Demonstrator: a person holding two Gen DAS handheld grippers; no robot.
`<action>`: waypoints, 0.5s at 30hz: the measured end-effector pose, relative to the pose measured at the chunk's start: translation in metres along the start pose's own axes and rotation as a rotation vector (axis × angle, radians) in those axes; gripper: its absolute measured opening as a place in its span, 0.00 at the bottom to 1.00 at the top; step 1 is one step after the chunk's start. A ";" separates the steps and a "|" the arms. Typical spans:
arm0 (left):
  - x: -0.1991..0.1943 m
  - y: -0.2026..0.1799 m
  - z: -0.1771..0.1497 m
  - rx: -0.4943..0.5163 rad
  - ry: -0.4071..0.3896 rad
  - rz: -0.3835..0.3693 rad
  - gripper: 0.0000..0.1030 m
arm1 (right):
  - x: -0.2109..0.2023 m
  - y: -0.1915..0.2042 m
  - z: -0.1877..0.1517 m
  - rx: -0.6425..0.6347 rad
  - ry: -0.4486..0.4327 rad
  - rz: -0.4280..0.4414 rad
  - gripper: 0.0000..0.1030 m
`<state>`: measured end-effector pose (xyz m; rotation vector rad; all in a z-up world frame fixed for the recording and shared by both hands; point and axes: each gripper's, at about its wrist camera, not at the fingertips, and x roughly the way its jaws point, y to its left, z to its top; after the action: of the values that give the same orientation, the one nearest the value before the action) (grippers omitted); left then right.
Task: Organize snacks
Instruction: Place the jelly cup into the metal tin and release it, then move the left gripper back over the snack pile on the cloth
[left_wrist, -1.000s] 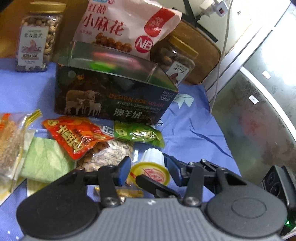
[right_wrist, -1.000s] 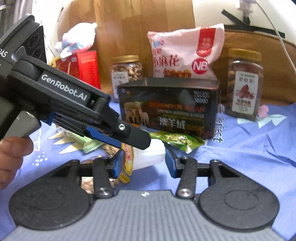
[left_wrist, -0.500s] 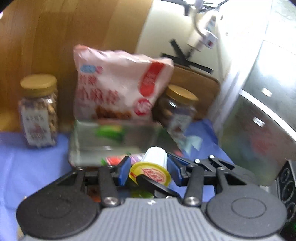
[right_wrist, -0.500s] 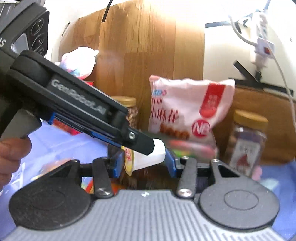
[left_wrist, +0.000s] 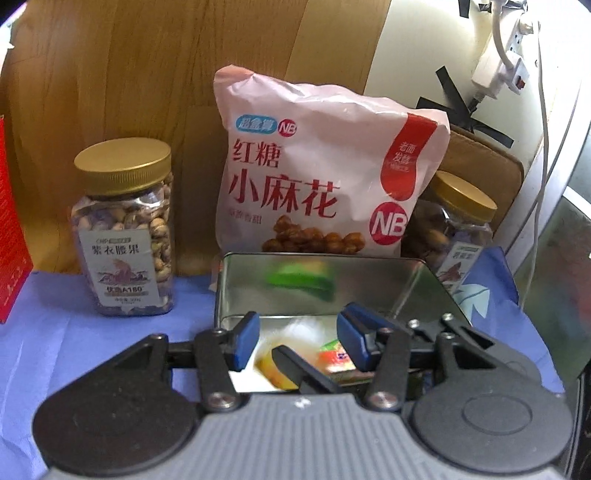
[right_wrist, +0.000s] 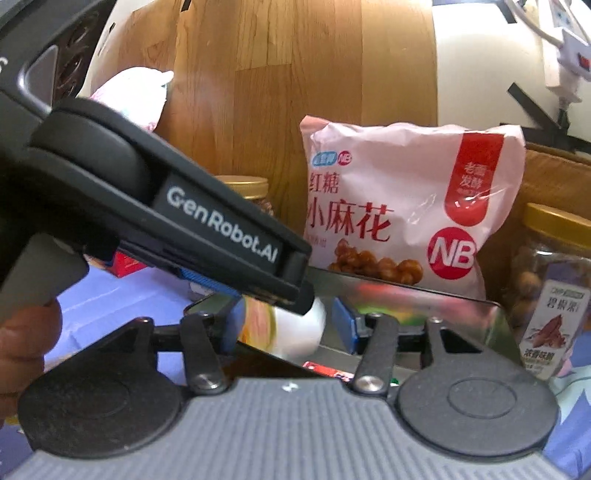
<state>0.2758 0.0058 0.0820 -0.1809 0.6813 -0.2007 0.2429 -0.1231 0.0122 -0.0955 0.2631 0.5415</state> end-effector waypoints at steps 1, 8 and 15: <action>-0.002 0.000 -0.001 -0.004 0.000 -0.001 0.46 | -0.002 -0.002 0.000 0.007 -0.003 0.006 0.59; -0.057 0.008 -0.010 -0.031 -0.086 -0.087 0.48 | -0.053 -0.035 0.003 0.128 -0.033 0.061 0.58; -0.051 0.010 -0.050 0.020 -0.026 -0.045 0.48 | -0.097 -0.072 -0.028 0.290 0.047 0.023 0.46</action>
<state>0.2060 0.0224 0.0726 -0.1795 0.6495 -0.2481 0.1939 -0.2370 0.0132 0.1764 0.3868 0.5193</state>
